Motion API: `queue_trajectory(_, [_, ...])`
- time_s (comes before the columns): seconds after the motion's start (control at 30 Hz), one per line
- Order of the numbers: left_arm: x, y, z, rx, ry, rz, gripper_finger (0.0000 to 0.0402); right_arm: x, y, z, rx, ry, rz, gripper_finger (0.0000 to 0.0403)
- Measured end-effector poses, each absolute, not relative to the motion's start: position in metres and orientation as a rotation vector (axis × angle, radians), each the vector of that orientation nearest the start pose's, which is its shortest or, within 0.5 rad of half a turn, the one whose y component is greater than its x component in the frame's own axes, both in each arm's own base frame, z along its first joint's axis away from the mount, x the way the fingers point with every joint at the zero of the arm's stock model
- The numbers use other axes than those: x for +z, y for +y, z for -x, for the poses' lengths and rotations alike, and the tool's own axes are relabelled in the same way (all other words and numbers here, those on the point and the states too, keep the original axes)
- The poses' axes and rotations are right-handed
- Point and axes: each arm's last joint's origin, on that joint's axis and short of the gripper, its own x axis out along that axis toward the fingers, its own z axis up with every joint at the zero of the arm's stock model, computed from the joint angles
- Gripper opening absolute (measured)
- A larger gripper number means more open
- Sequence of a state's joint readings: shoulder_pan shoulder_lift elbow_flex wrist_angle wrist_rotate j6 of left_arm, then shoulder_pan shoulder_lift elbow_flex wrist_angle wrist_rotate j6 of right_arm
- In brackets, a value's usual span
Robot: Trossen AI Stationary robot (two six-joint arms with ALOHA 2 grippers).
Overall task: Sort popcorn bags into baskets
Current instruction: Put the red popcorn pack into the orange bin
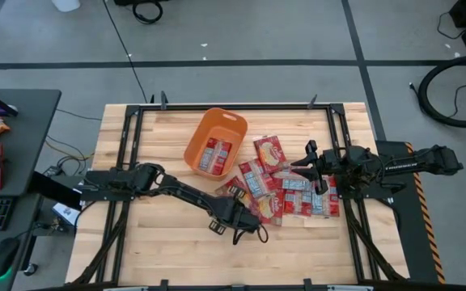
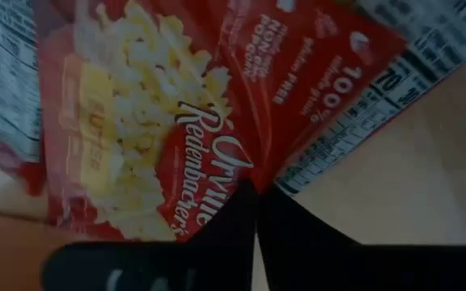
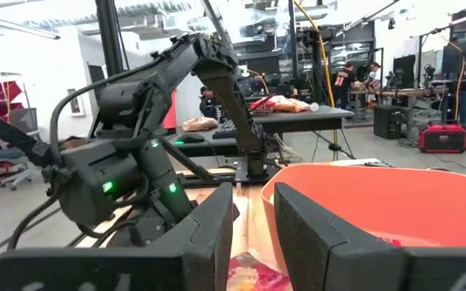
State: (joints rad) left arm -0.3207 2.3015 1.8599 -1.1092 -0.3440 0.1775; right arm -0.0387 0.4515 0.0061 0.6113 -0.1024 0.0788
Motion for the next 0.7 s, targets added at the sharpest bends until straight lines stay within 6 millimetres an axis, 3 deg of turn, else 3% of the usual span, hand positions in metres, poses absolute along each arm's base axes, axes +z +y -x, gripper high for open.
queue_trajectory(0.17, [0.179,-0.116,-0.427,-0.103,1.436,-0.488,0.0007,0.183,-0.002,-0.125,0.069,-0.162,-0.065,0.0099])
queue_trajectory(0.33, [0.218,-0.093,-0.436,-0.045,1.306,-0.314,0.0004,0.183,-0.002,-0.125,0.068,-0.163,-0.064,0.0099])
queue_trajectory(0.53, [0.275,-0.052,-0.453,0.072,1.118,-0.147,0.0003,0.182,-0.002,-0.125,0.047,-0.15,-0.049,0.0099])
queue_trajectory(0.7, [0.305,-0.008,-0.453,0.231,1.078,-0.007,0.0002,0.181,-0.003,-0.126,0.035,-0.138,-0.044,0.0099])
